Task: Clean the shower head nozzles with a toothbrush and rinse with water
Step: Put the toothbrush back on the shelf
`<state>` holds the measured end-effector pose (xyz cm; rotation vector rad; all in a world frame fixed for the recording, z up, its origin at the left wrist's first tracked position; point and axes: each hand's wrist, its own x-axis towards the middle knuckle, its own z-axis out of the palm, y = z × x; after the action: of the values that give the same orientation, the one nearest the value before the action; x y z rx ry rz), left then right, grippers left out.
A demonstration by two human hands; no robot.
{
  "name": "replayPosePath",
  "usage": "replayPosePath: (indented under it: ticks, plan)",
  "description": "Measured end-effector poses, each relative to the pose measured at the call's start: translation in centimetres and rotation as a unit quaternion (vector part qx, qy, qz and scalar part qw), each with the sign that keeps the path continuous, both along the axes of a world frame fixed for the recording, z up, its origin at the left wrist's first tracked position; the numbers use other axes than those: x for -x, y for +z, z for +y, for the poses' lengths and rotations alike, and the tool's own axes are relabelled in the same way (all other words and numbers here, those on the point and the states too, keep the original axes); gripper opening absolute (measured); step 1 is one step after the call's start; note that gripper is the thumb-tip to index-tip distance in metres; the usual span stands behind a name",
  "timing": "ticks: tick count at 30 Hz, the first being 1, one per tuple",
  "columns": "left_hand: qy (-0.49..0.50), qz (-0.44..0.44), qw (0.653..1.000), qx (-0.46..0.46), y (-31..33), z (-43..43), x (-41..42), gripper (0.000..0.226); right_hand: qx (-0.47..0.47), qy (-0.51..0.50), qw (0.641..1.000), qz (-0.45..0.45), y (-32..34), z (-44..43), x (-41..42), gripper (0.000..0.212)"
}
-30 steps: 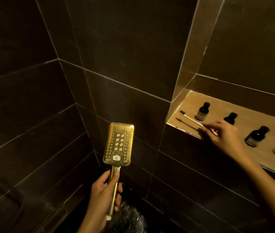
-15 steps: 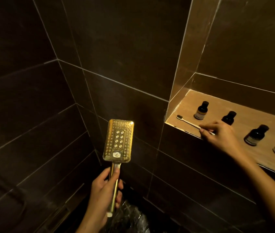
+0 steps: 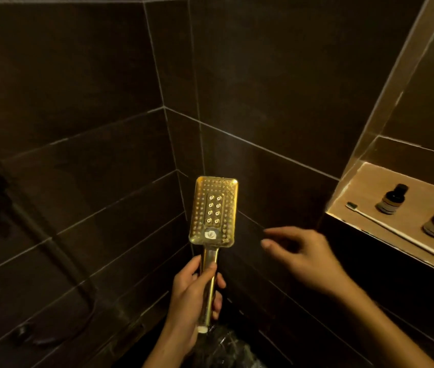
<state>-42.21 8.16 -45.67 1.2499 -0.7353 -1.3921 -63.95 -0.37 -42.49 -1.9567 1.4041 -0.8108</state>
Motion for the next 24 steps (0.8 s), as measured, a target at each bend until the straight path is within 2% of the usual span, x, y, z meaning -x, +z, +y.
replayPosePath:
  ticks: [2, 5, 8, 13, 16, 21, 24]
  plan:
    - [0.008, -0.004, 1.0, 0.017, 0.9, 0.3, -1.3, 0.012, -0.079, 0.07, 0.992, -0.071, -0.2, 0.3, -4.6, 0.03]
    - [0.028, -0.019, 0.999, 0.04, 2.0, 1.0, -3.8, 0.014, -0.16, 0.171, 0.948, -0.214, 0.6, 1.2, -10.9, 0.022]
    - [0.042, -0.03, 0.998, 0.046, 2.9, 1.8, -6.3, 0.018, -0.2, 0.198, 0.916, -0.285, 1.7, 2.1, -15.6, 0.021]
    - [0.057, -0.03, 0.996, 0.057, 4.4, 2.7, -10.1, 0.019, -0.213, 0.184, 0.908, -0.31, 3.4, 2.2, -21.0, 0.025]
    - [0.036, -0.029, 0.997, 0.063, 5.6, 2.9, -13.0, 0.02, -0.199, 0.191, 0.915, -0.295, 4.7, 1.8, -23.4, 0.027]
    - [0.032, -0.112, 0.99, 0.084, 7.9, 2.7, -18.9, 0.024, -0.16, 0.216, 0.923, -0.274, 8.6, 1.6, -28.0, 0.016]
    - [0.041, -0.162, 0.982, 0.088, 9.6, 2.3, -22.3, 0.042, -0.141, 0.225, 0.92, -0.289, 11.3, 1.2, -31.2, 0.011]
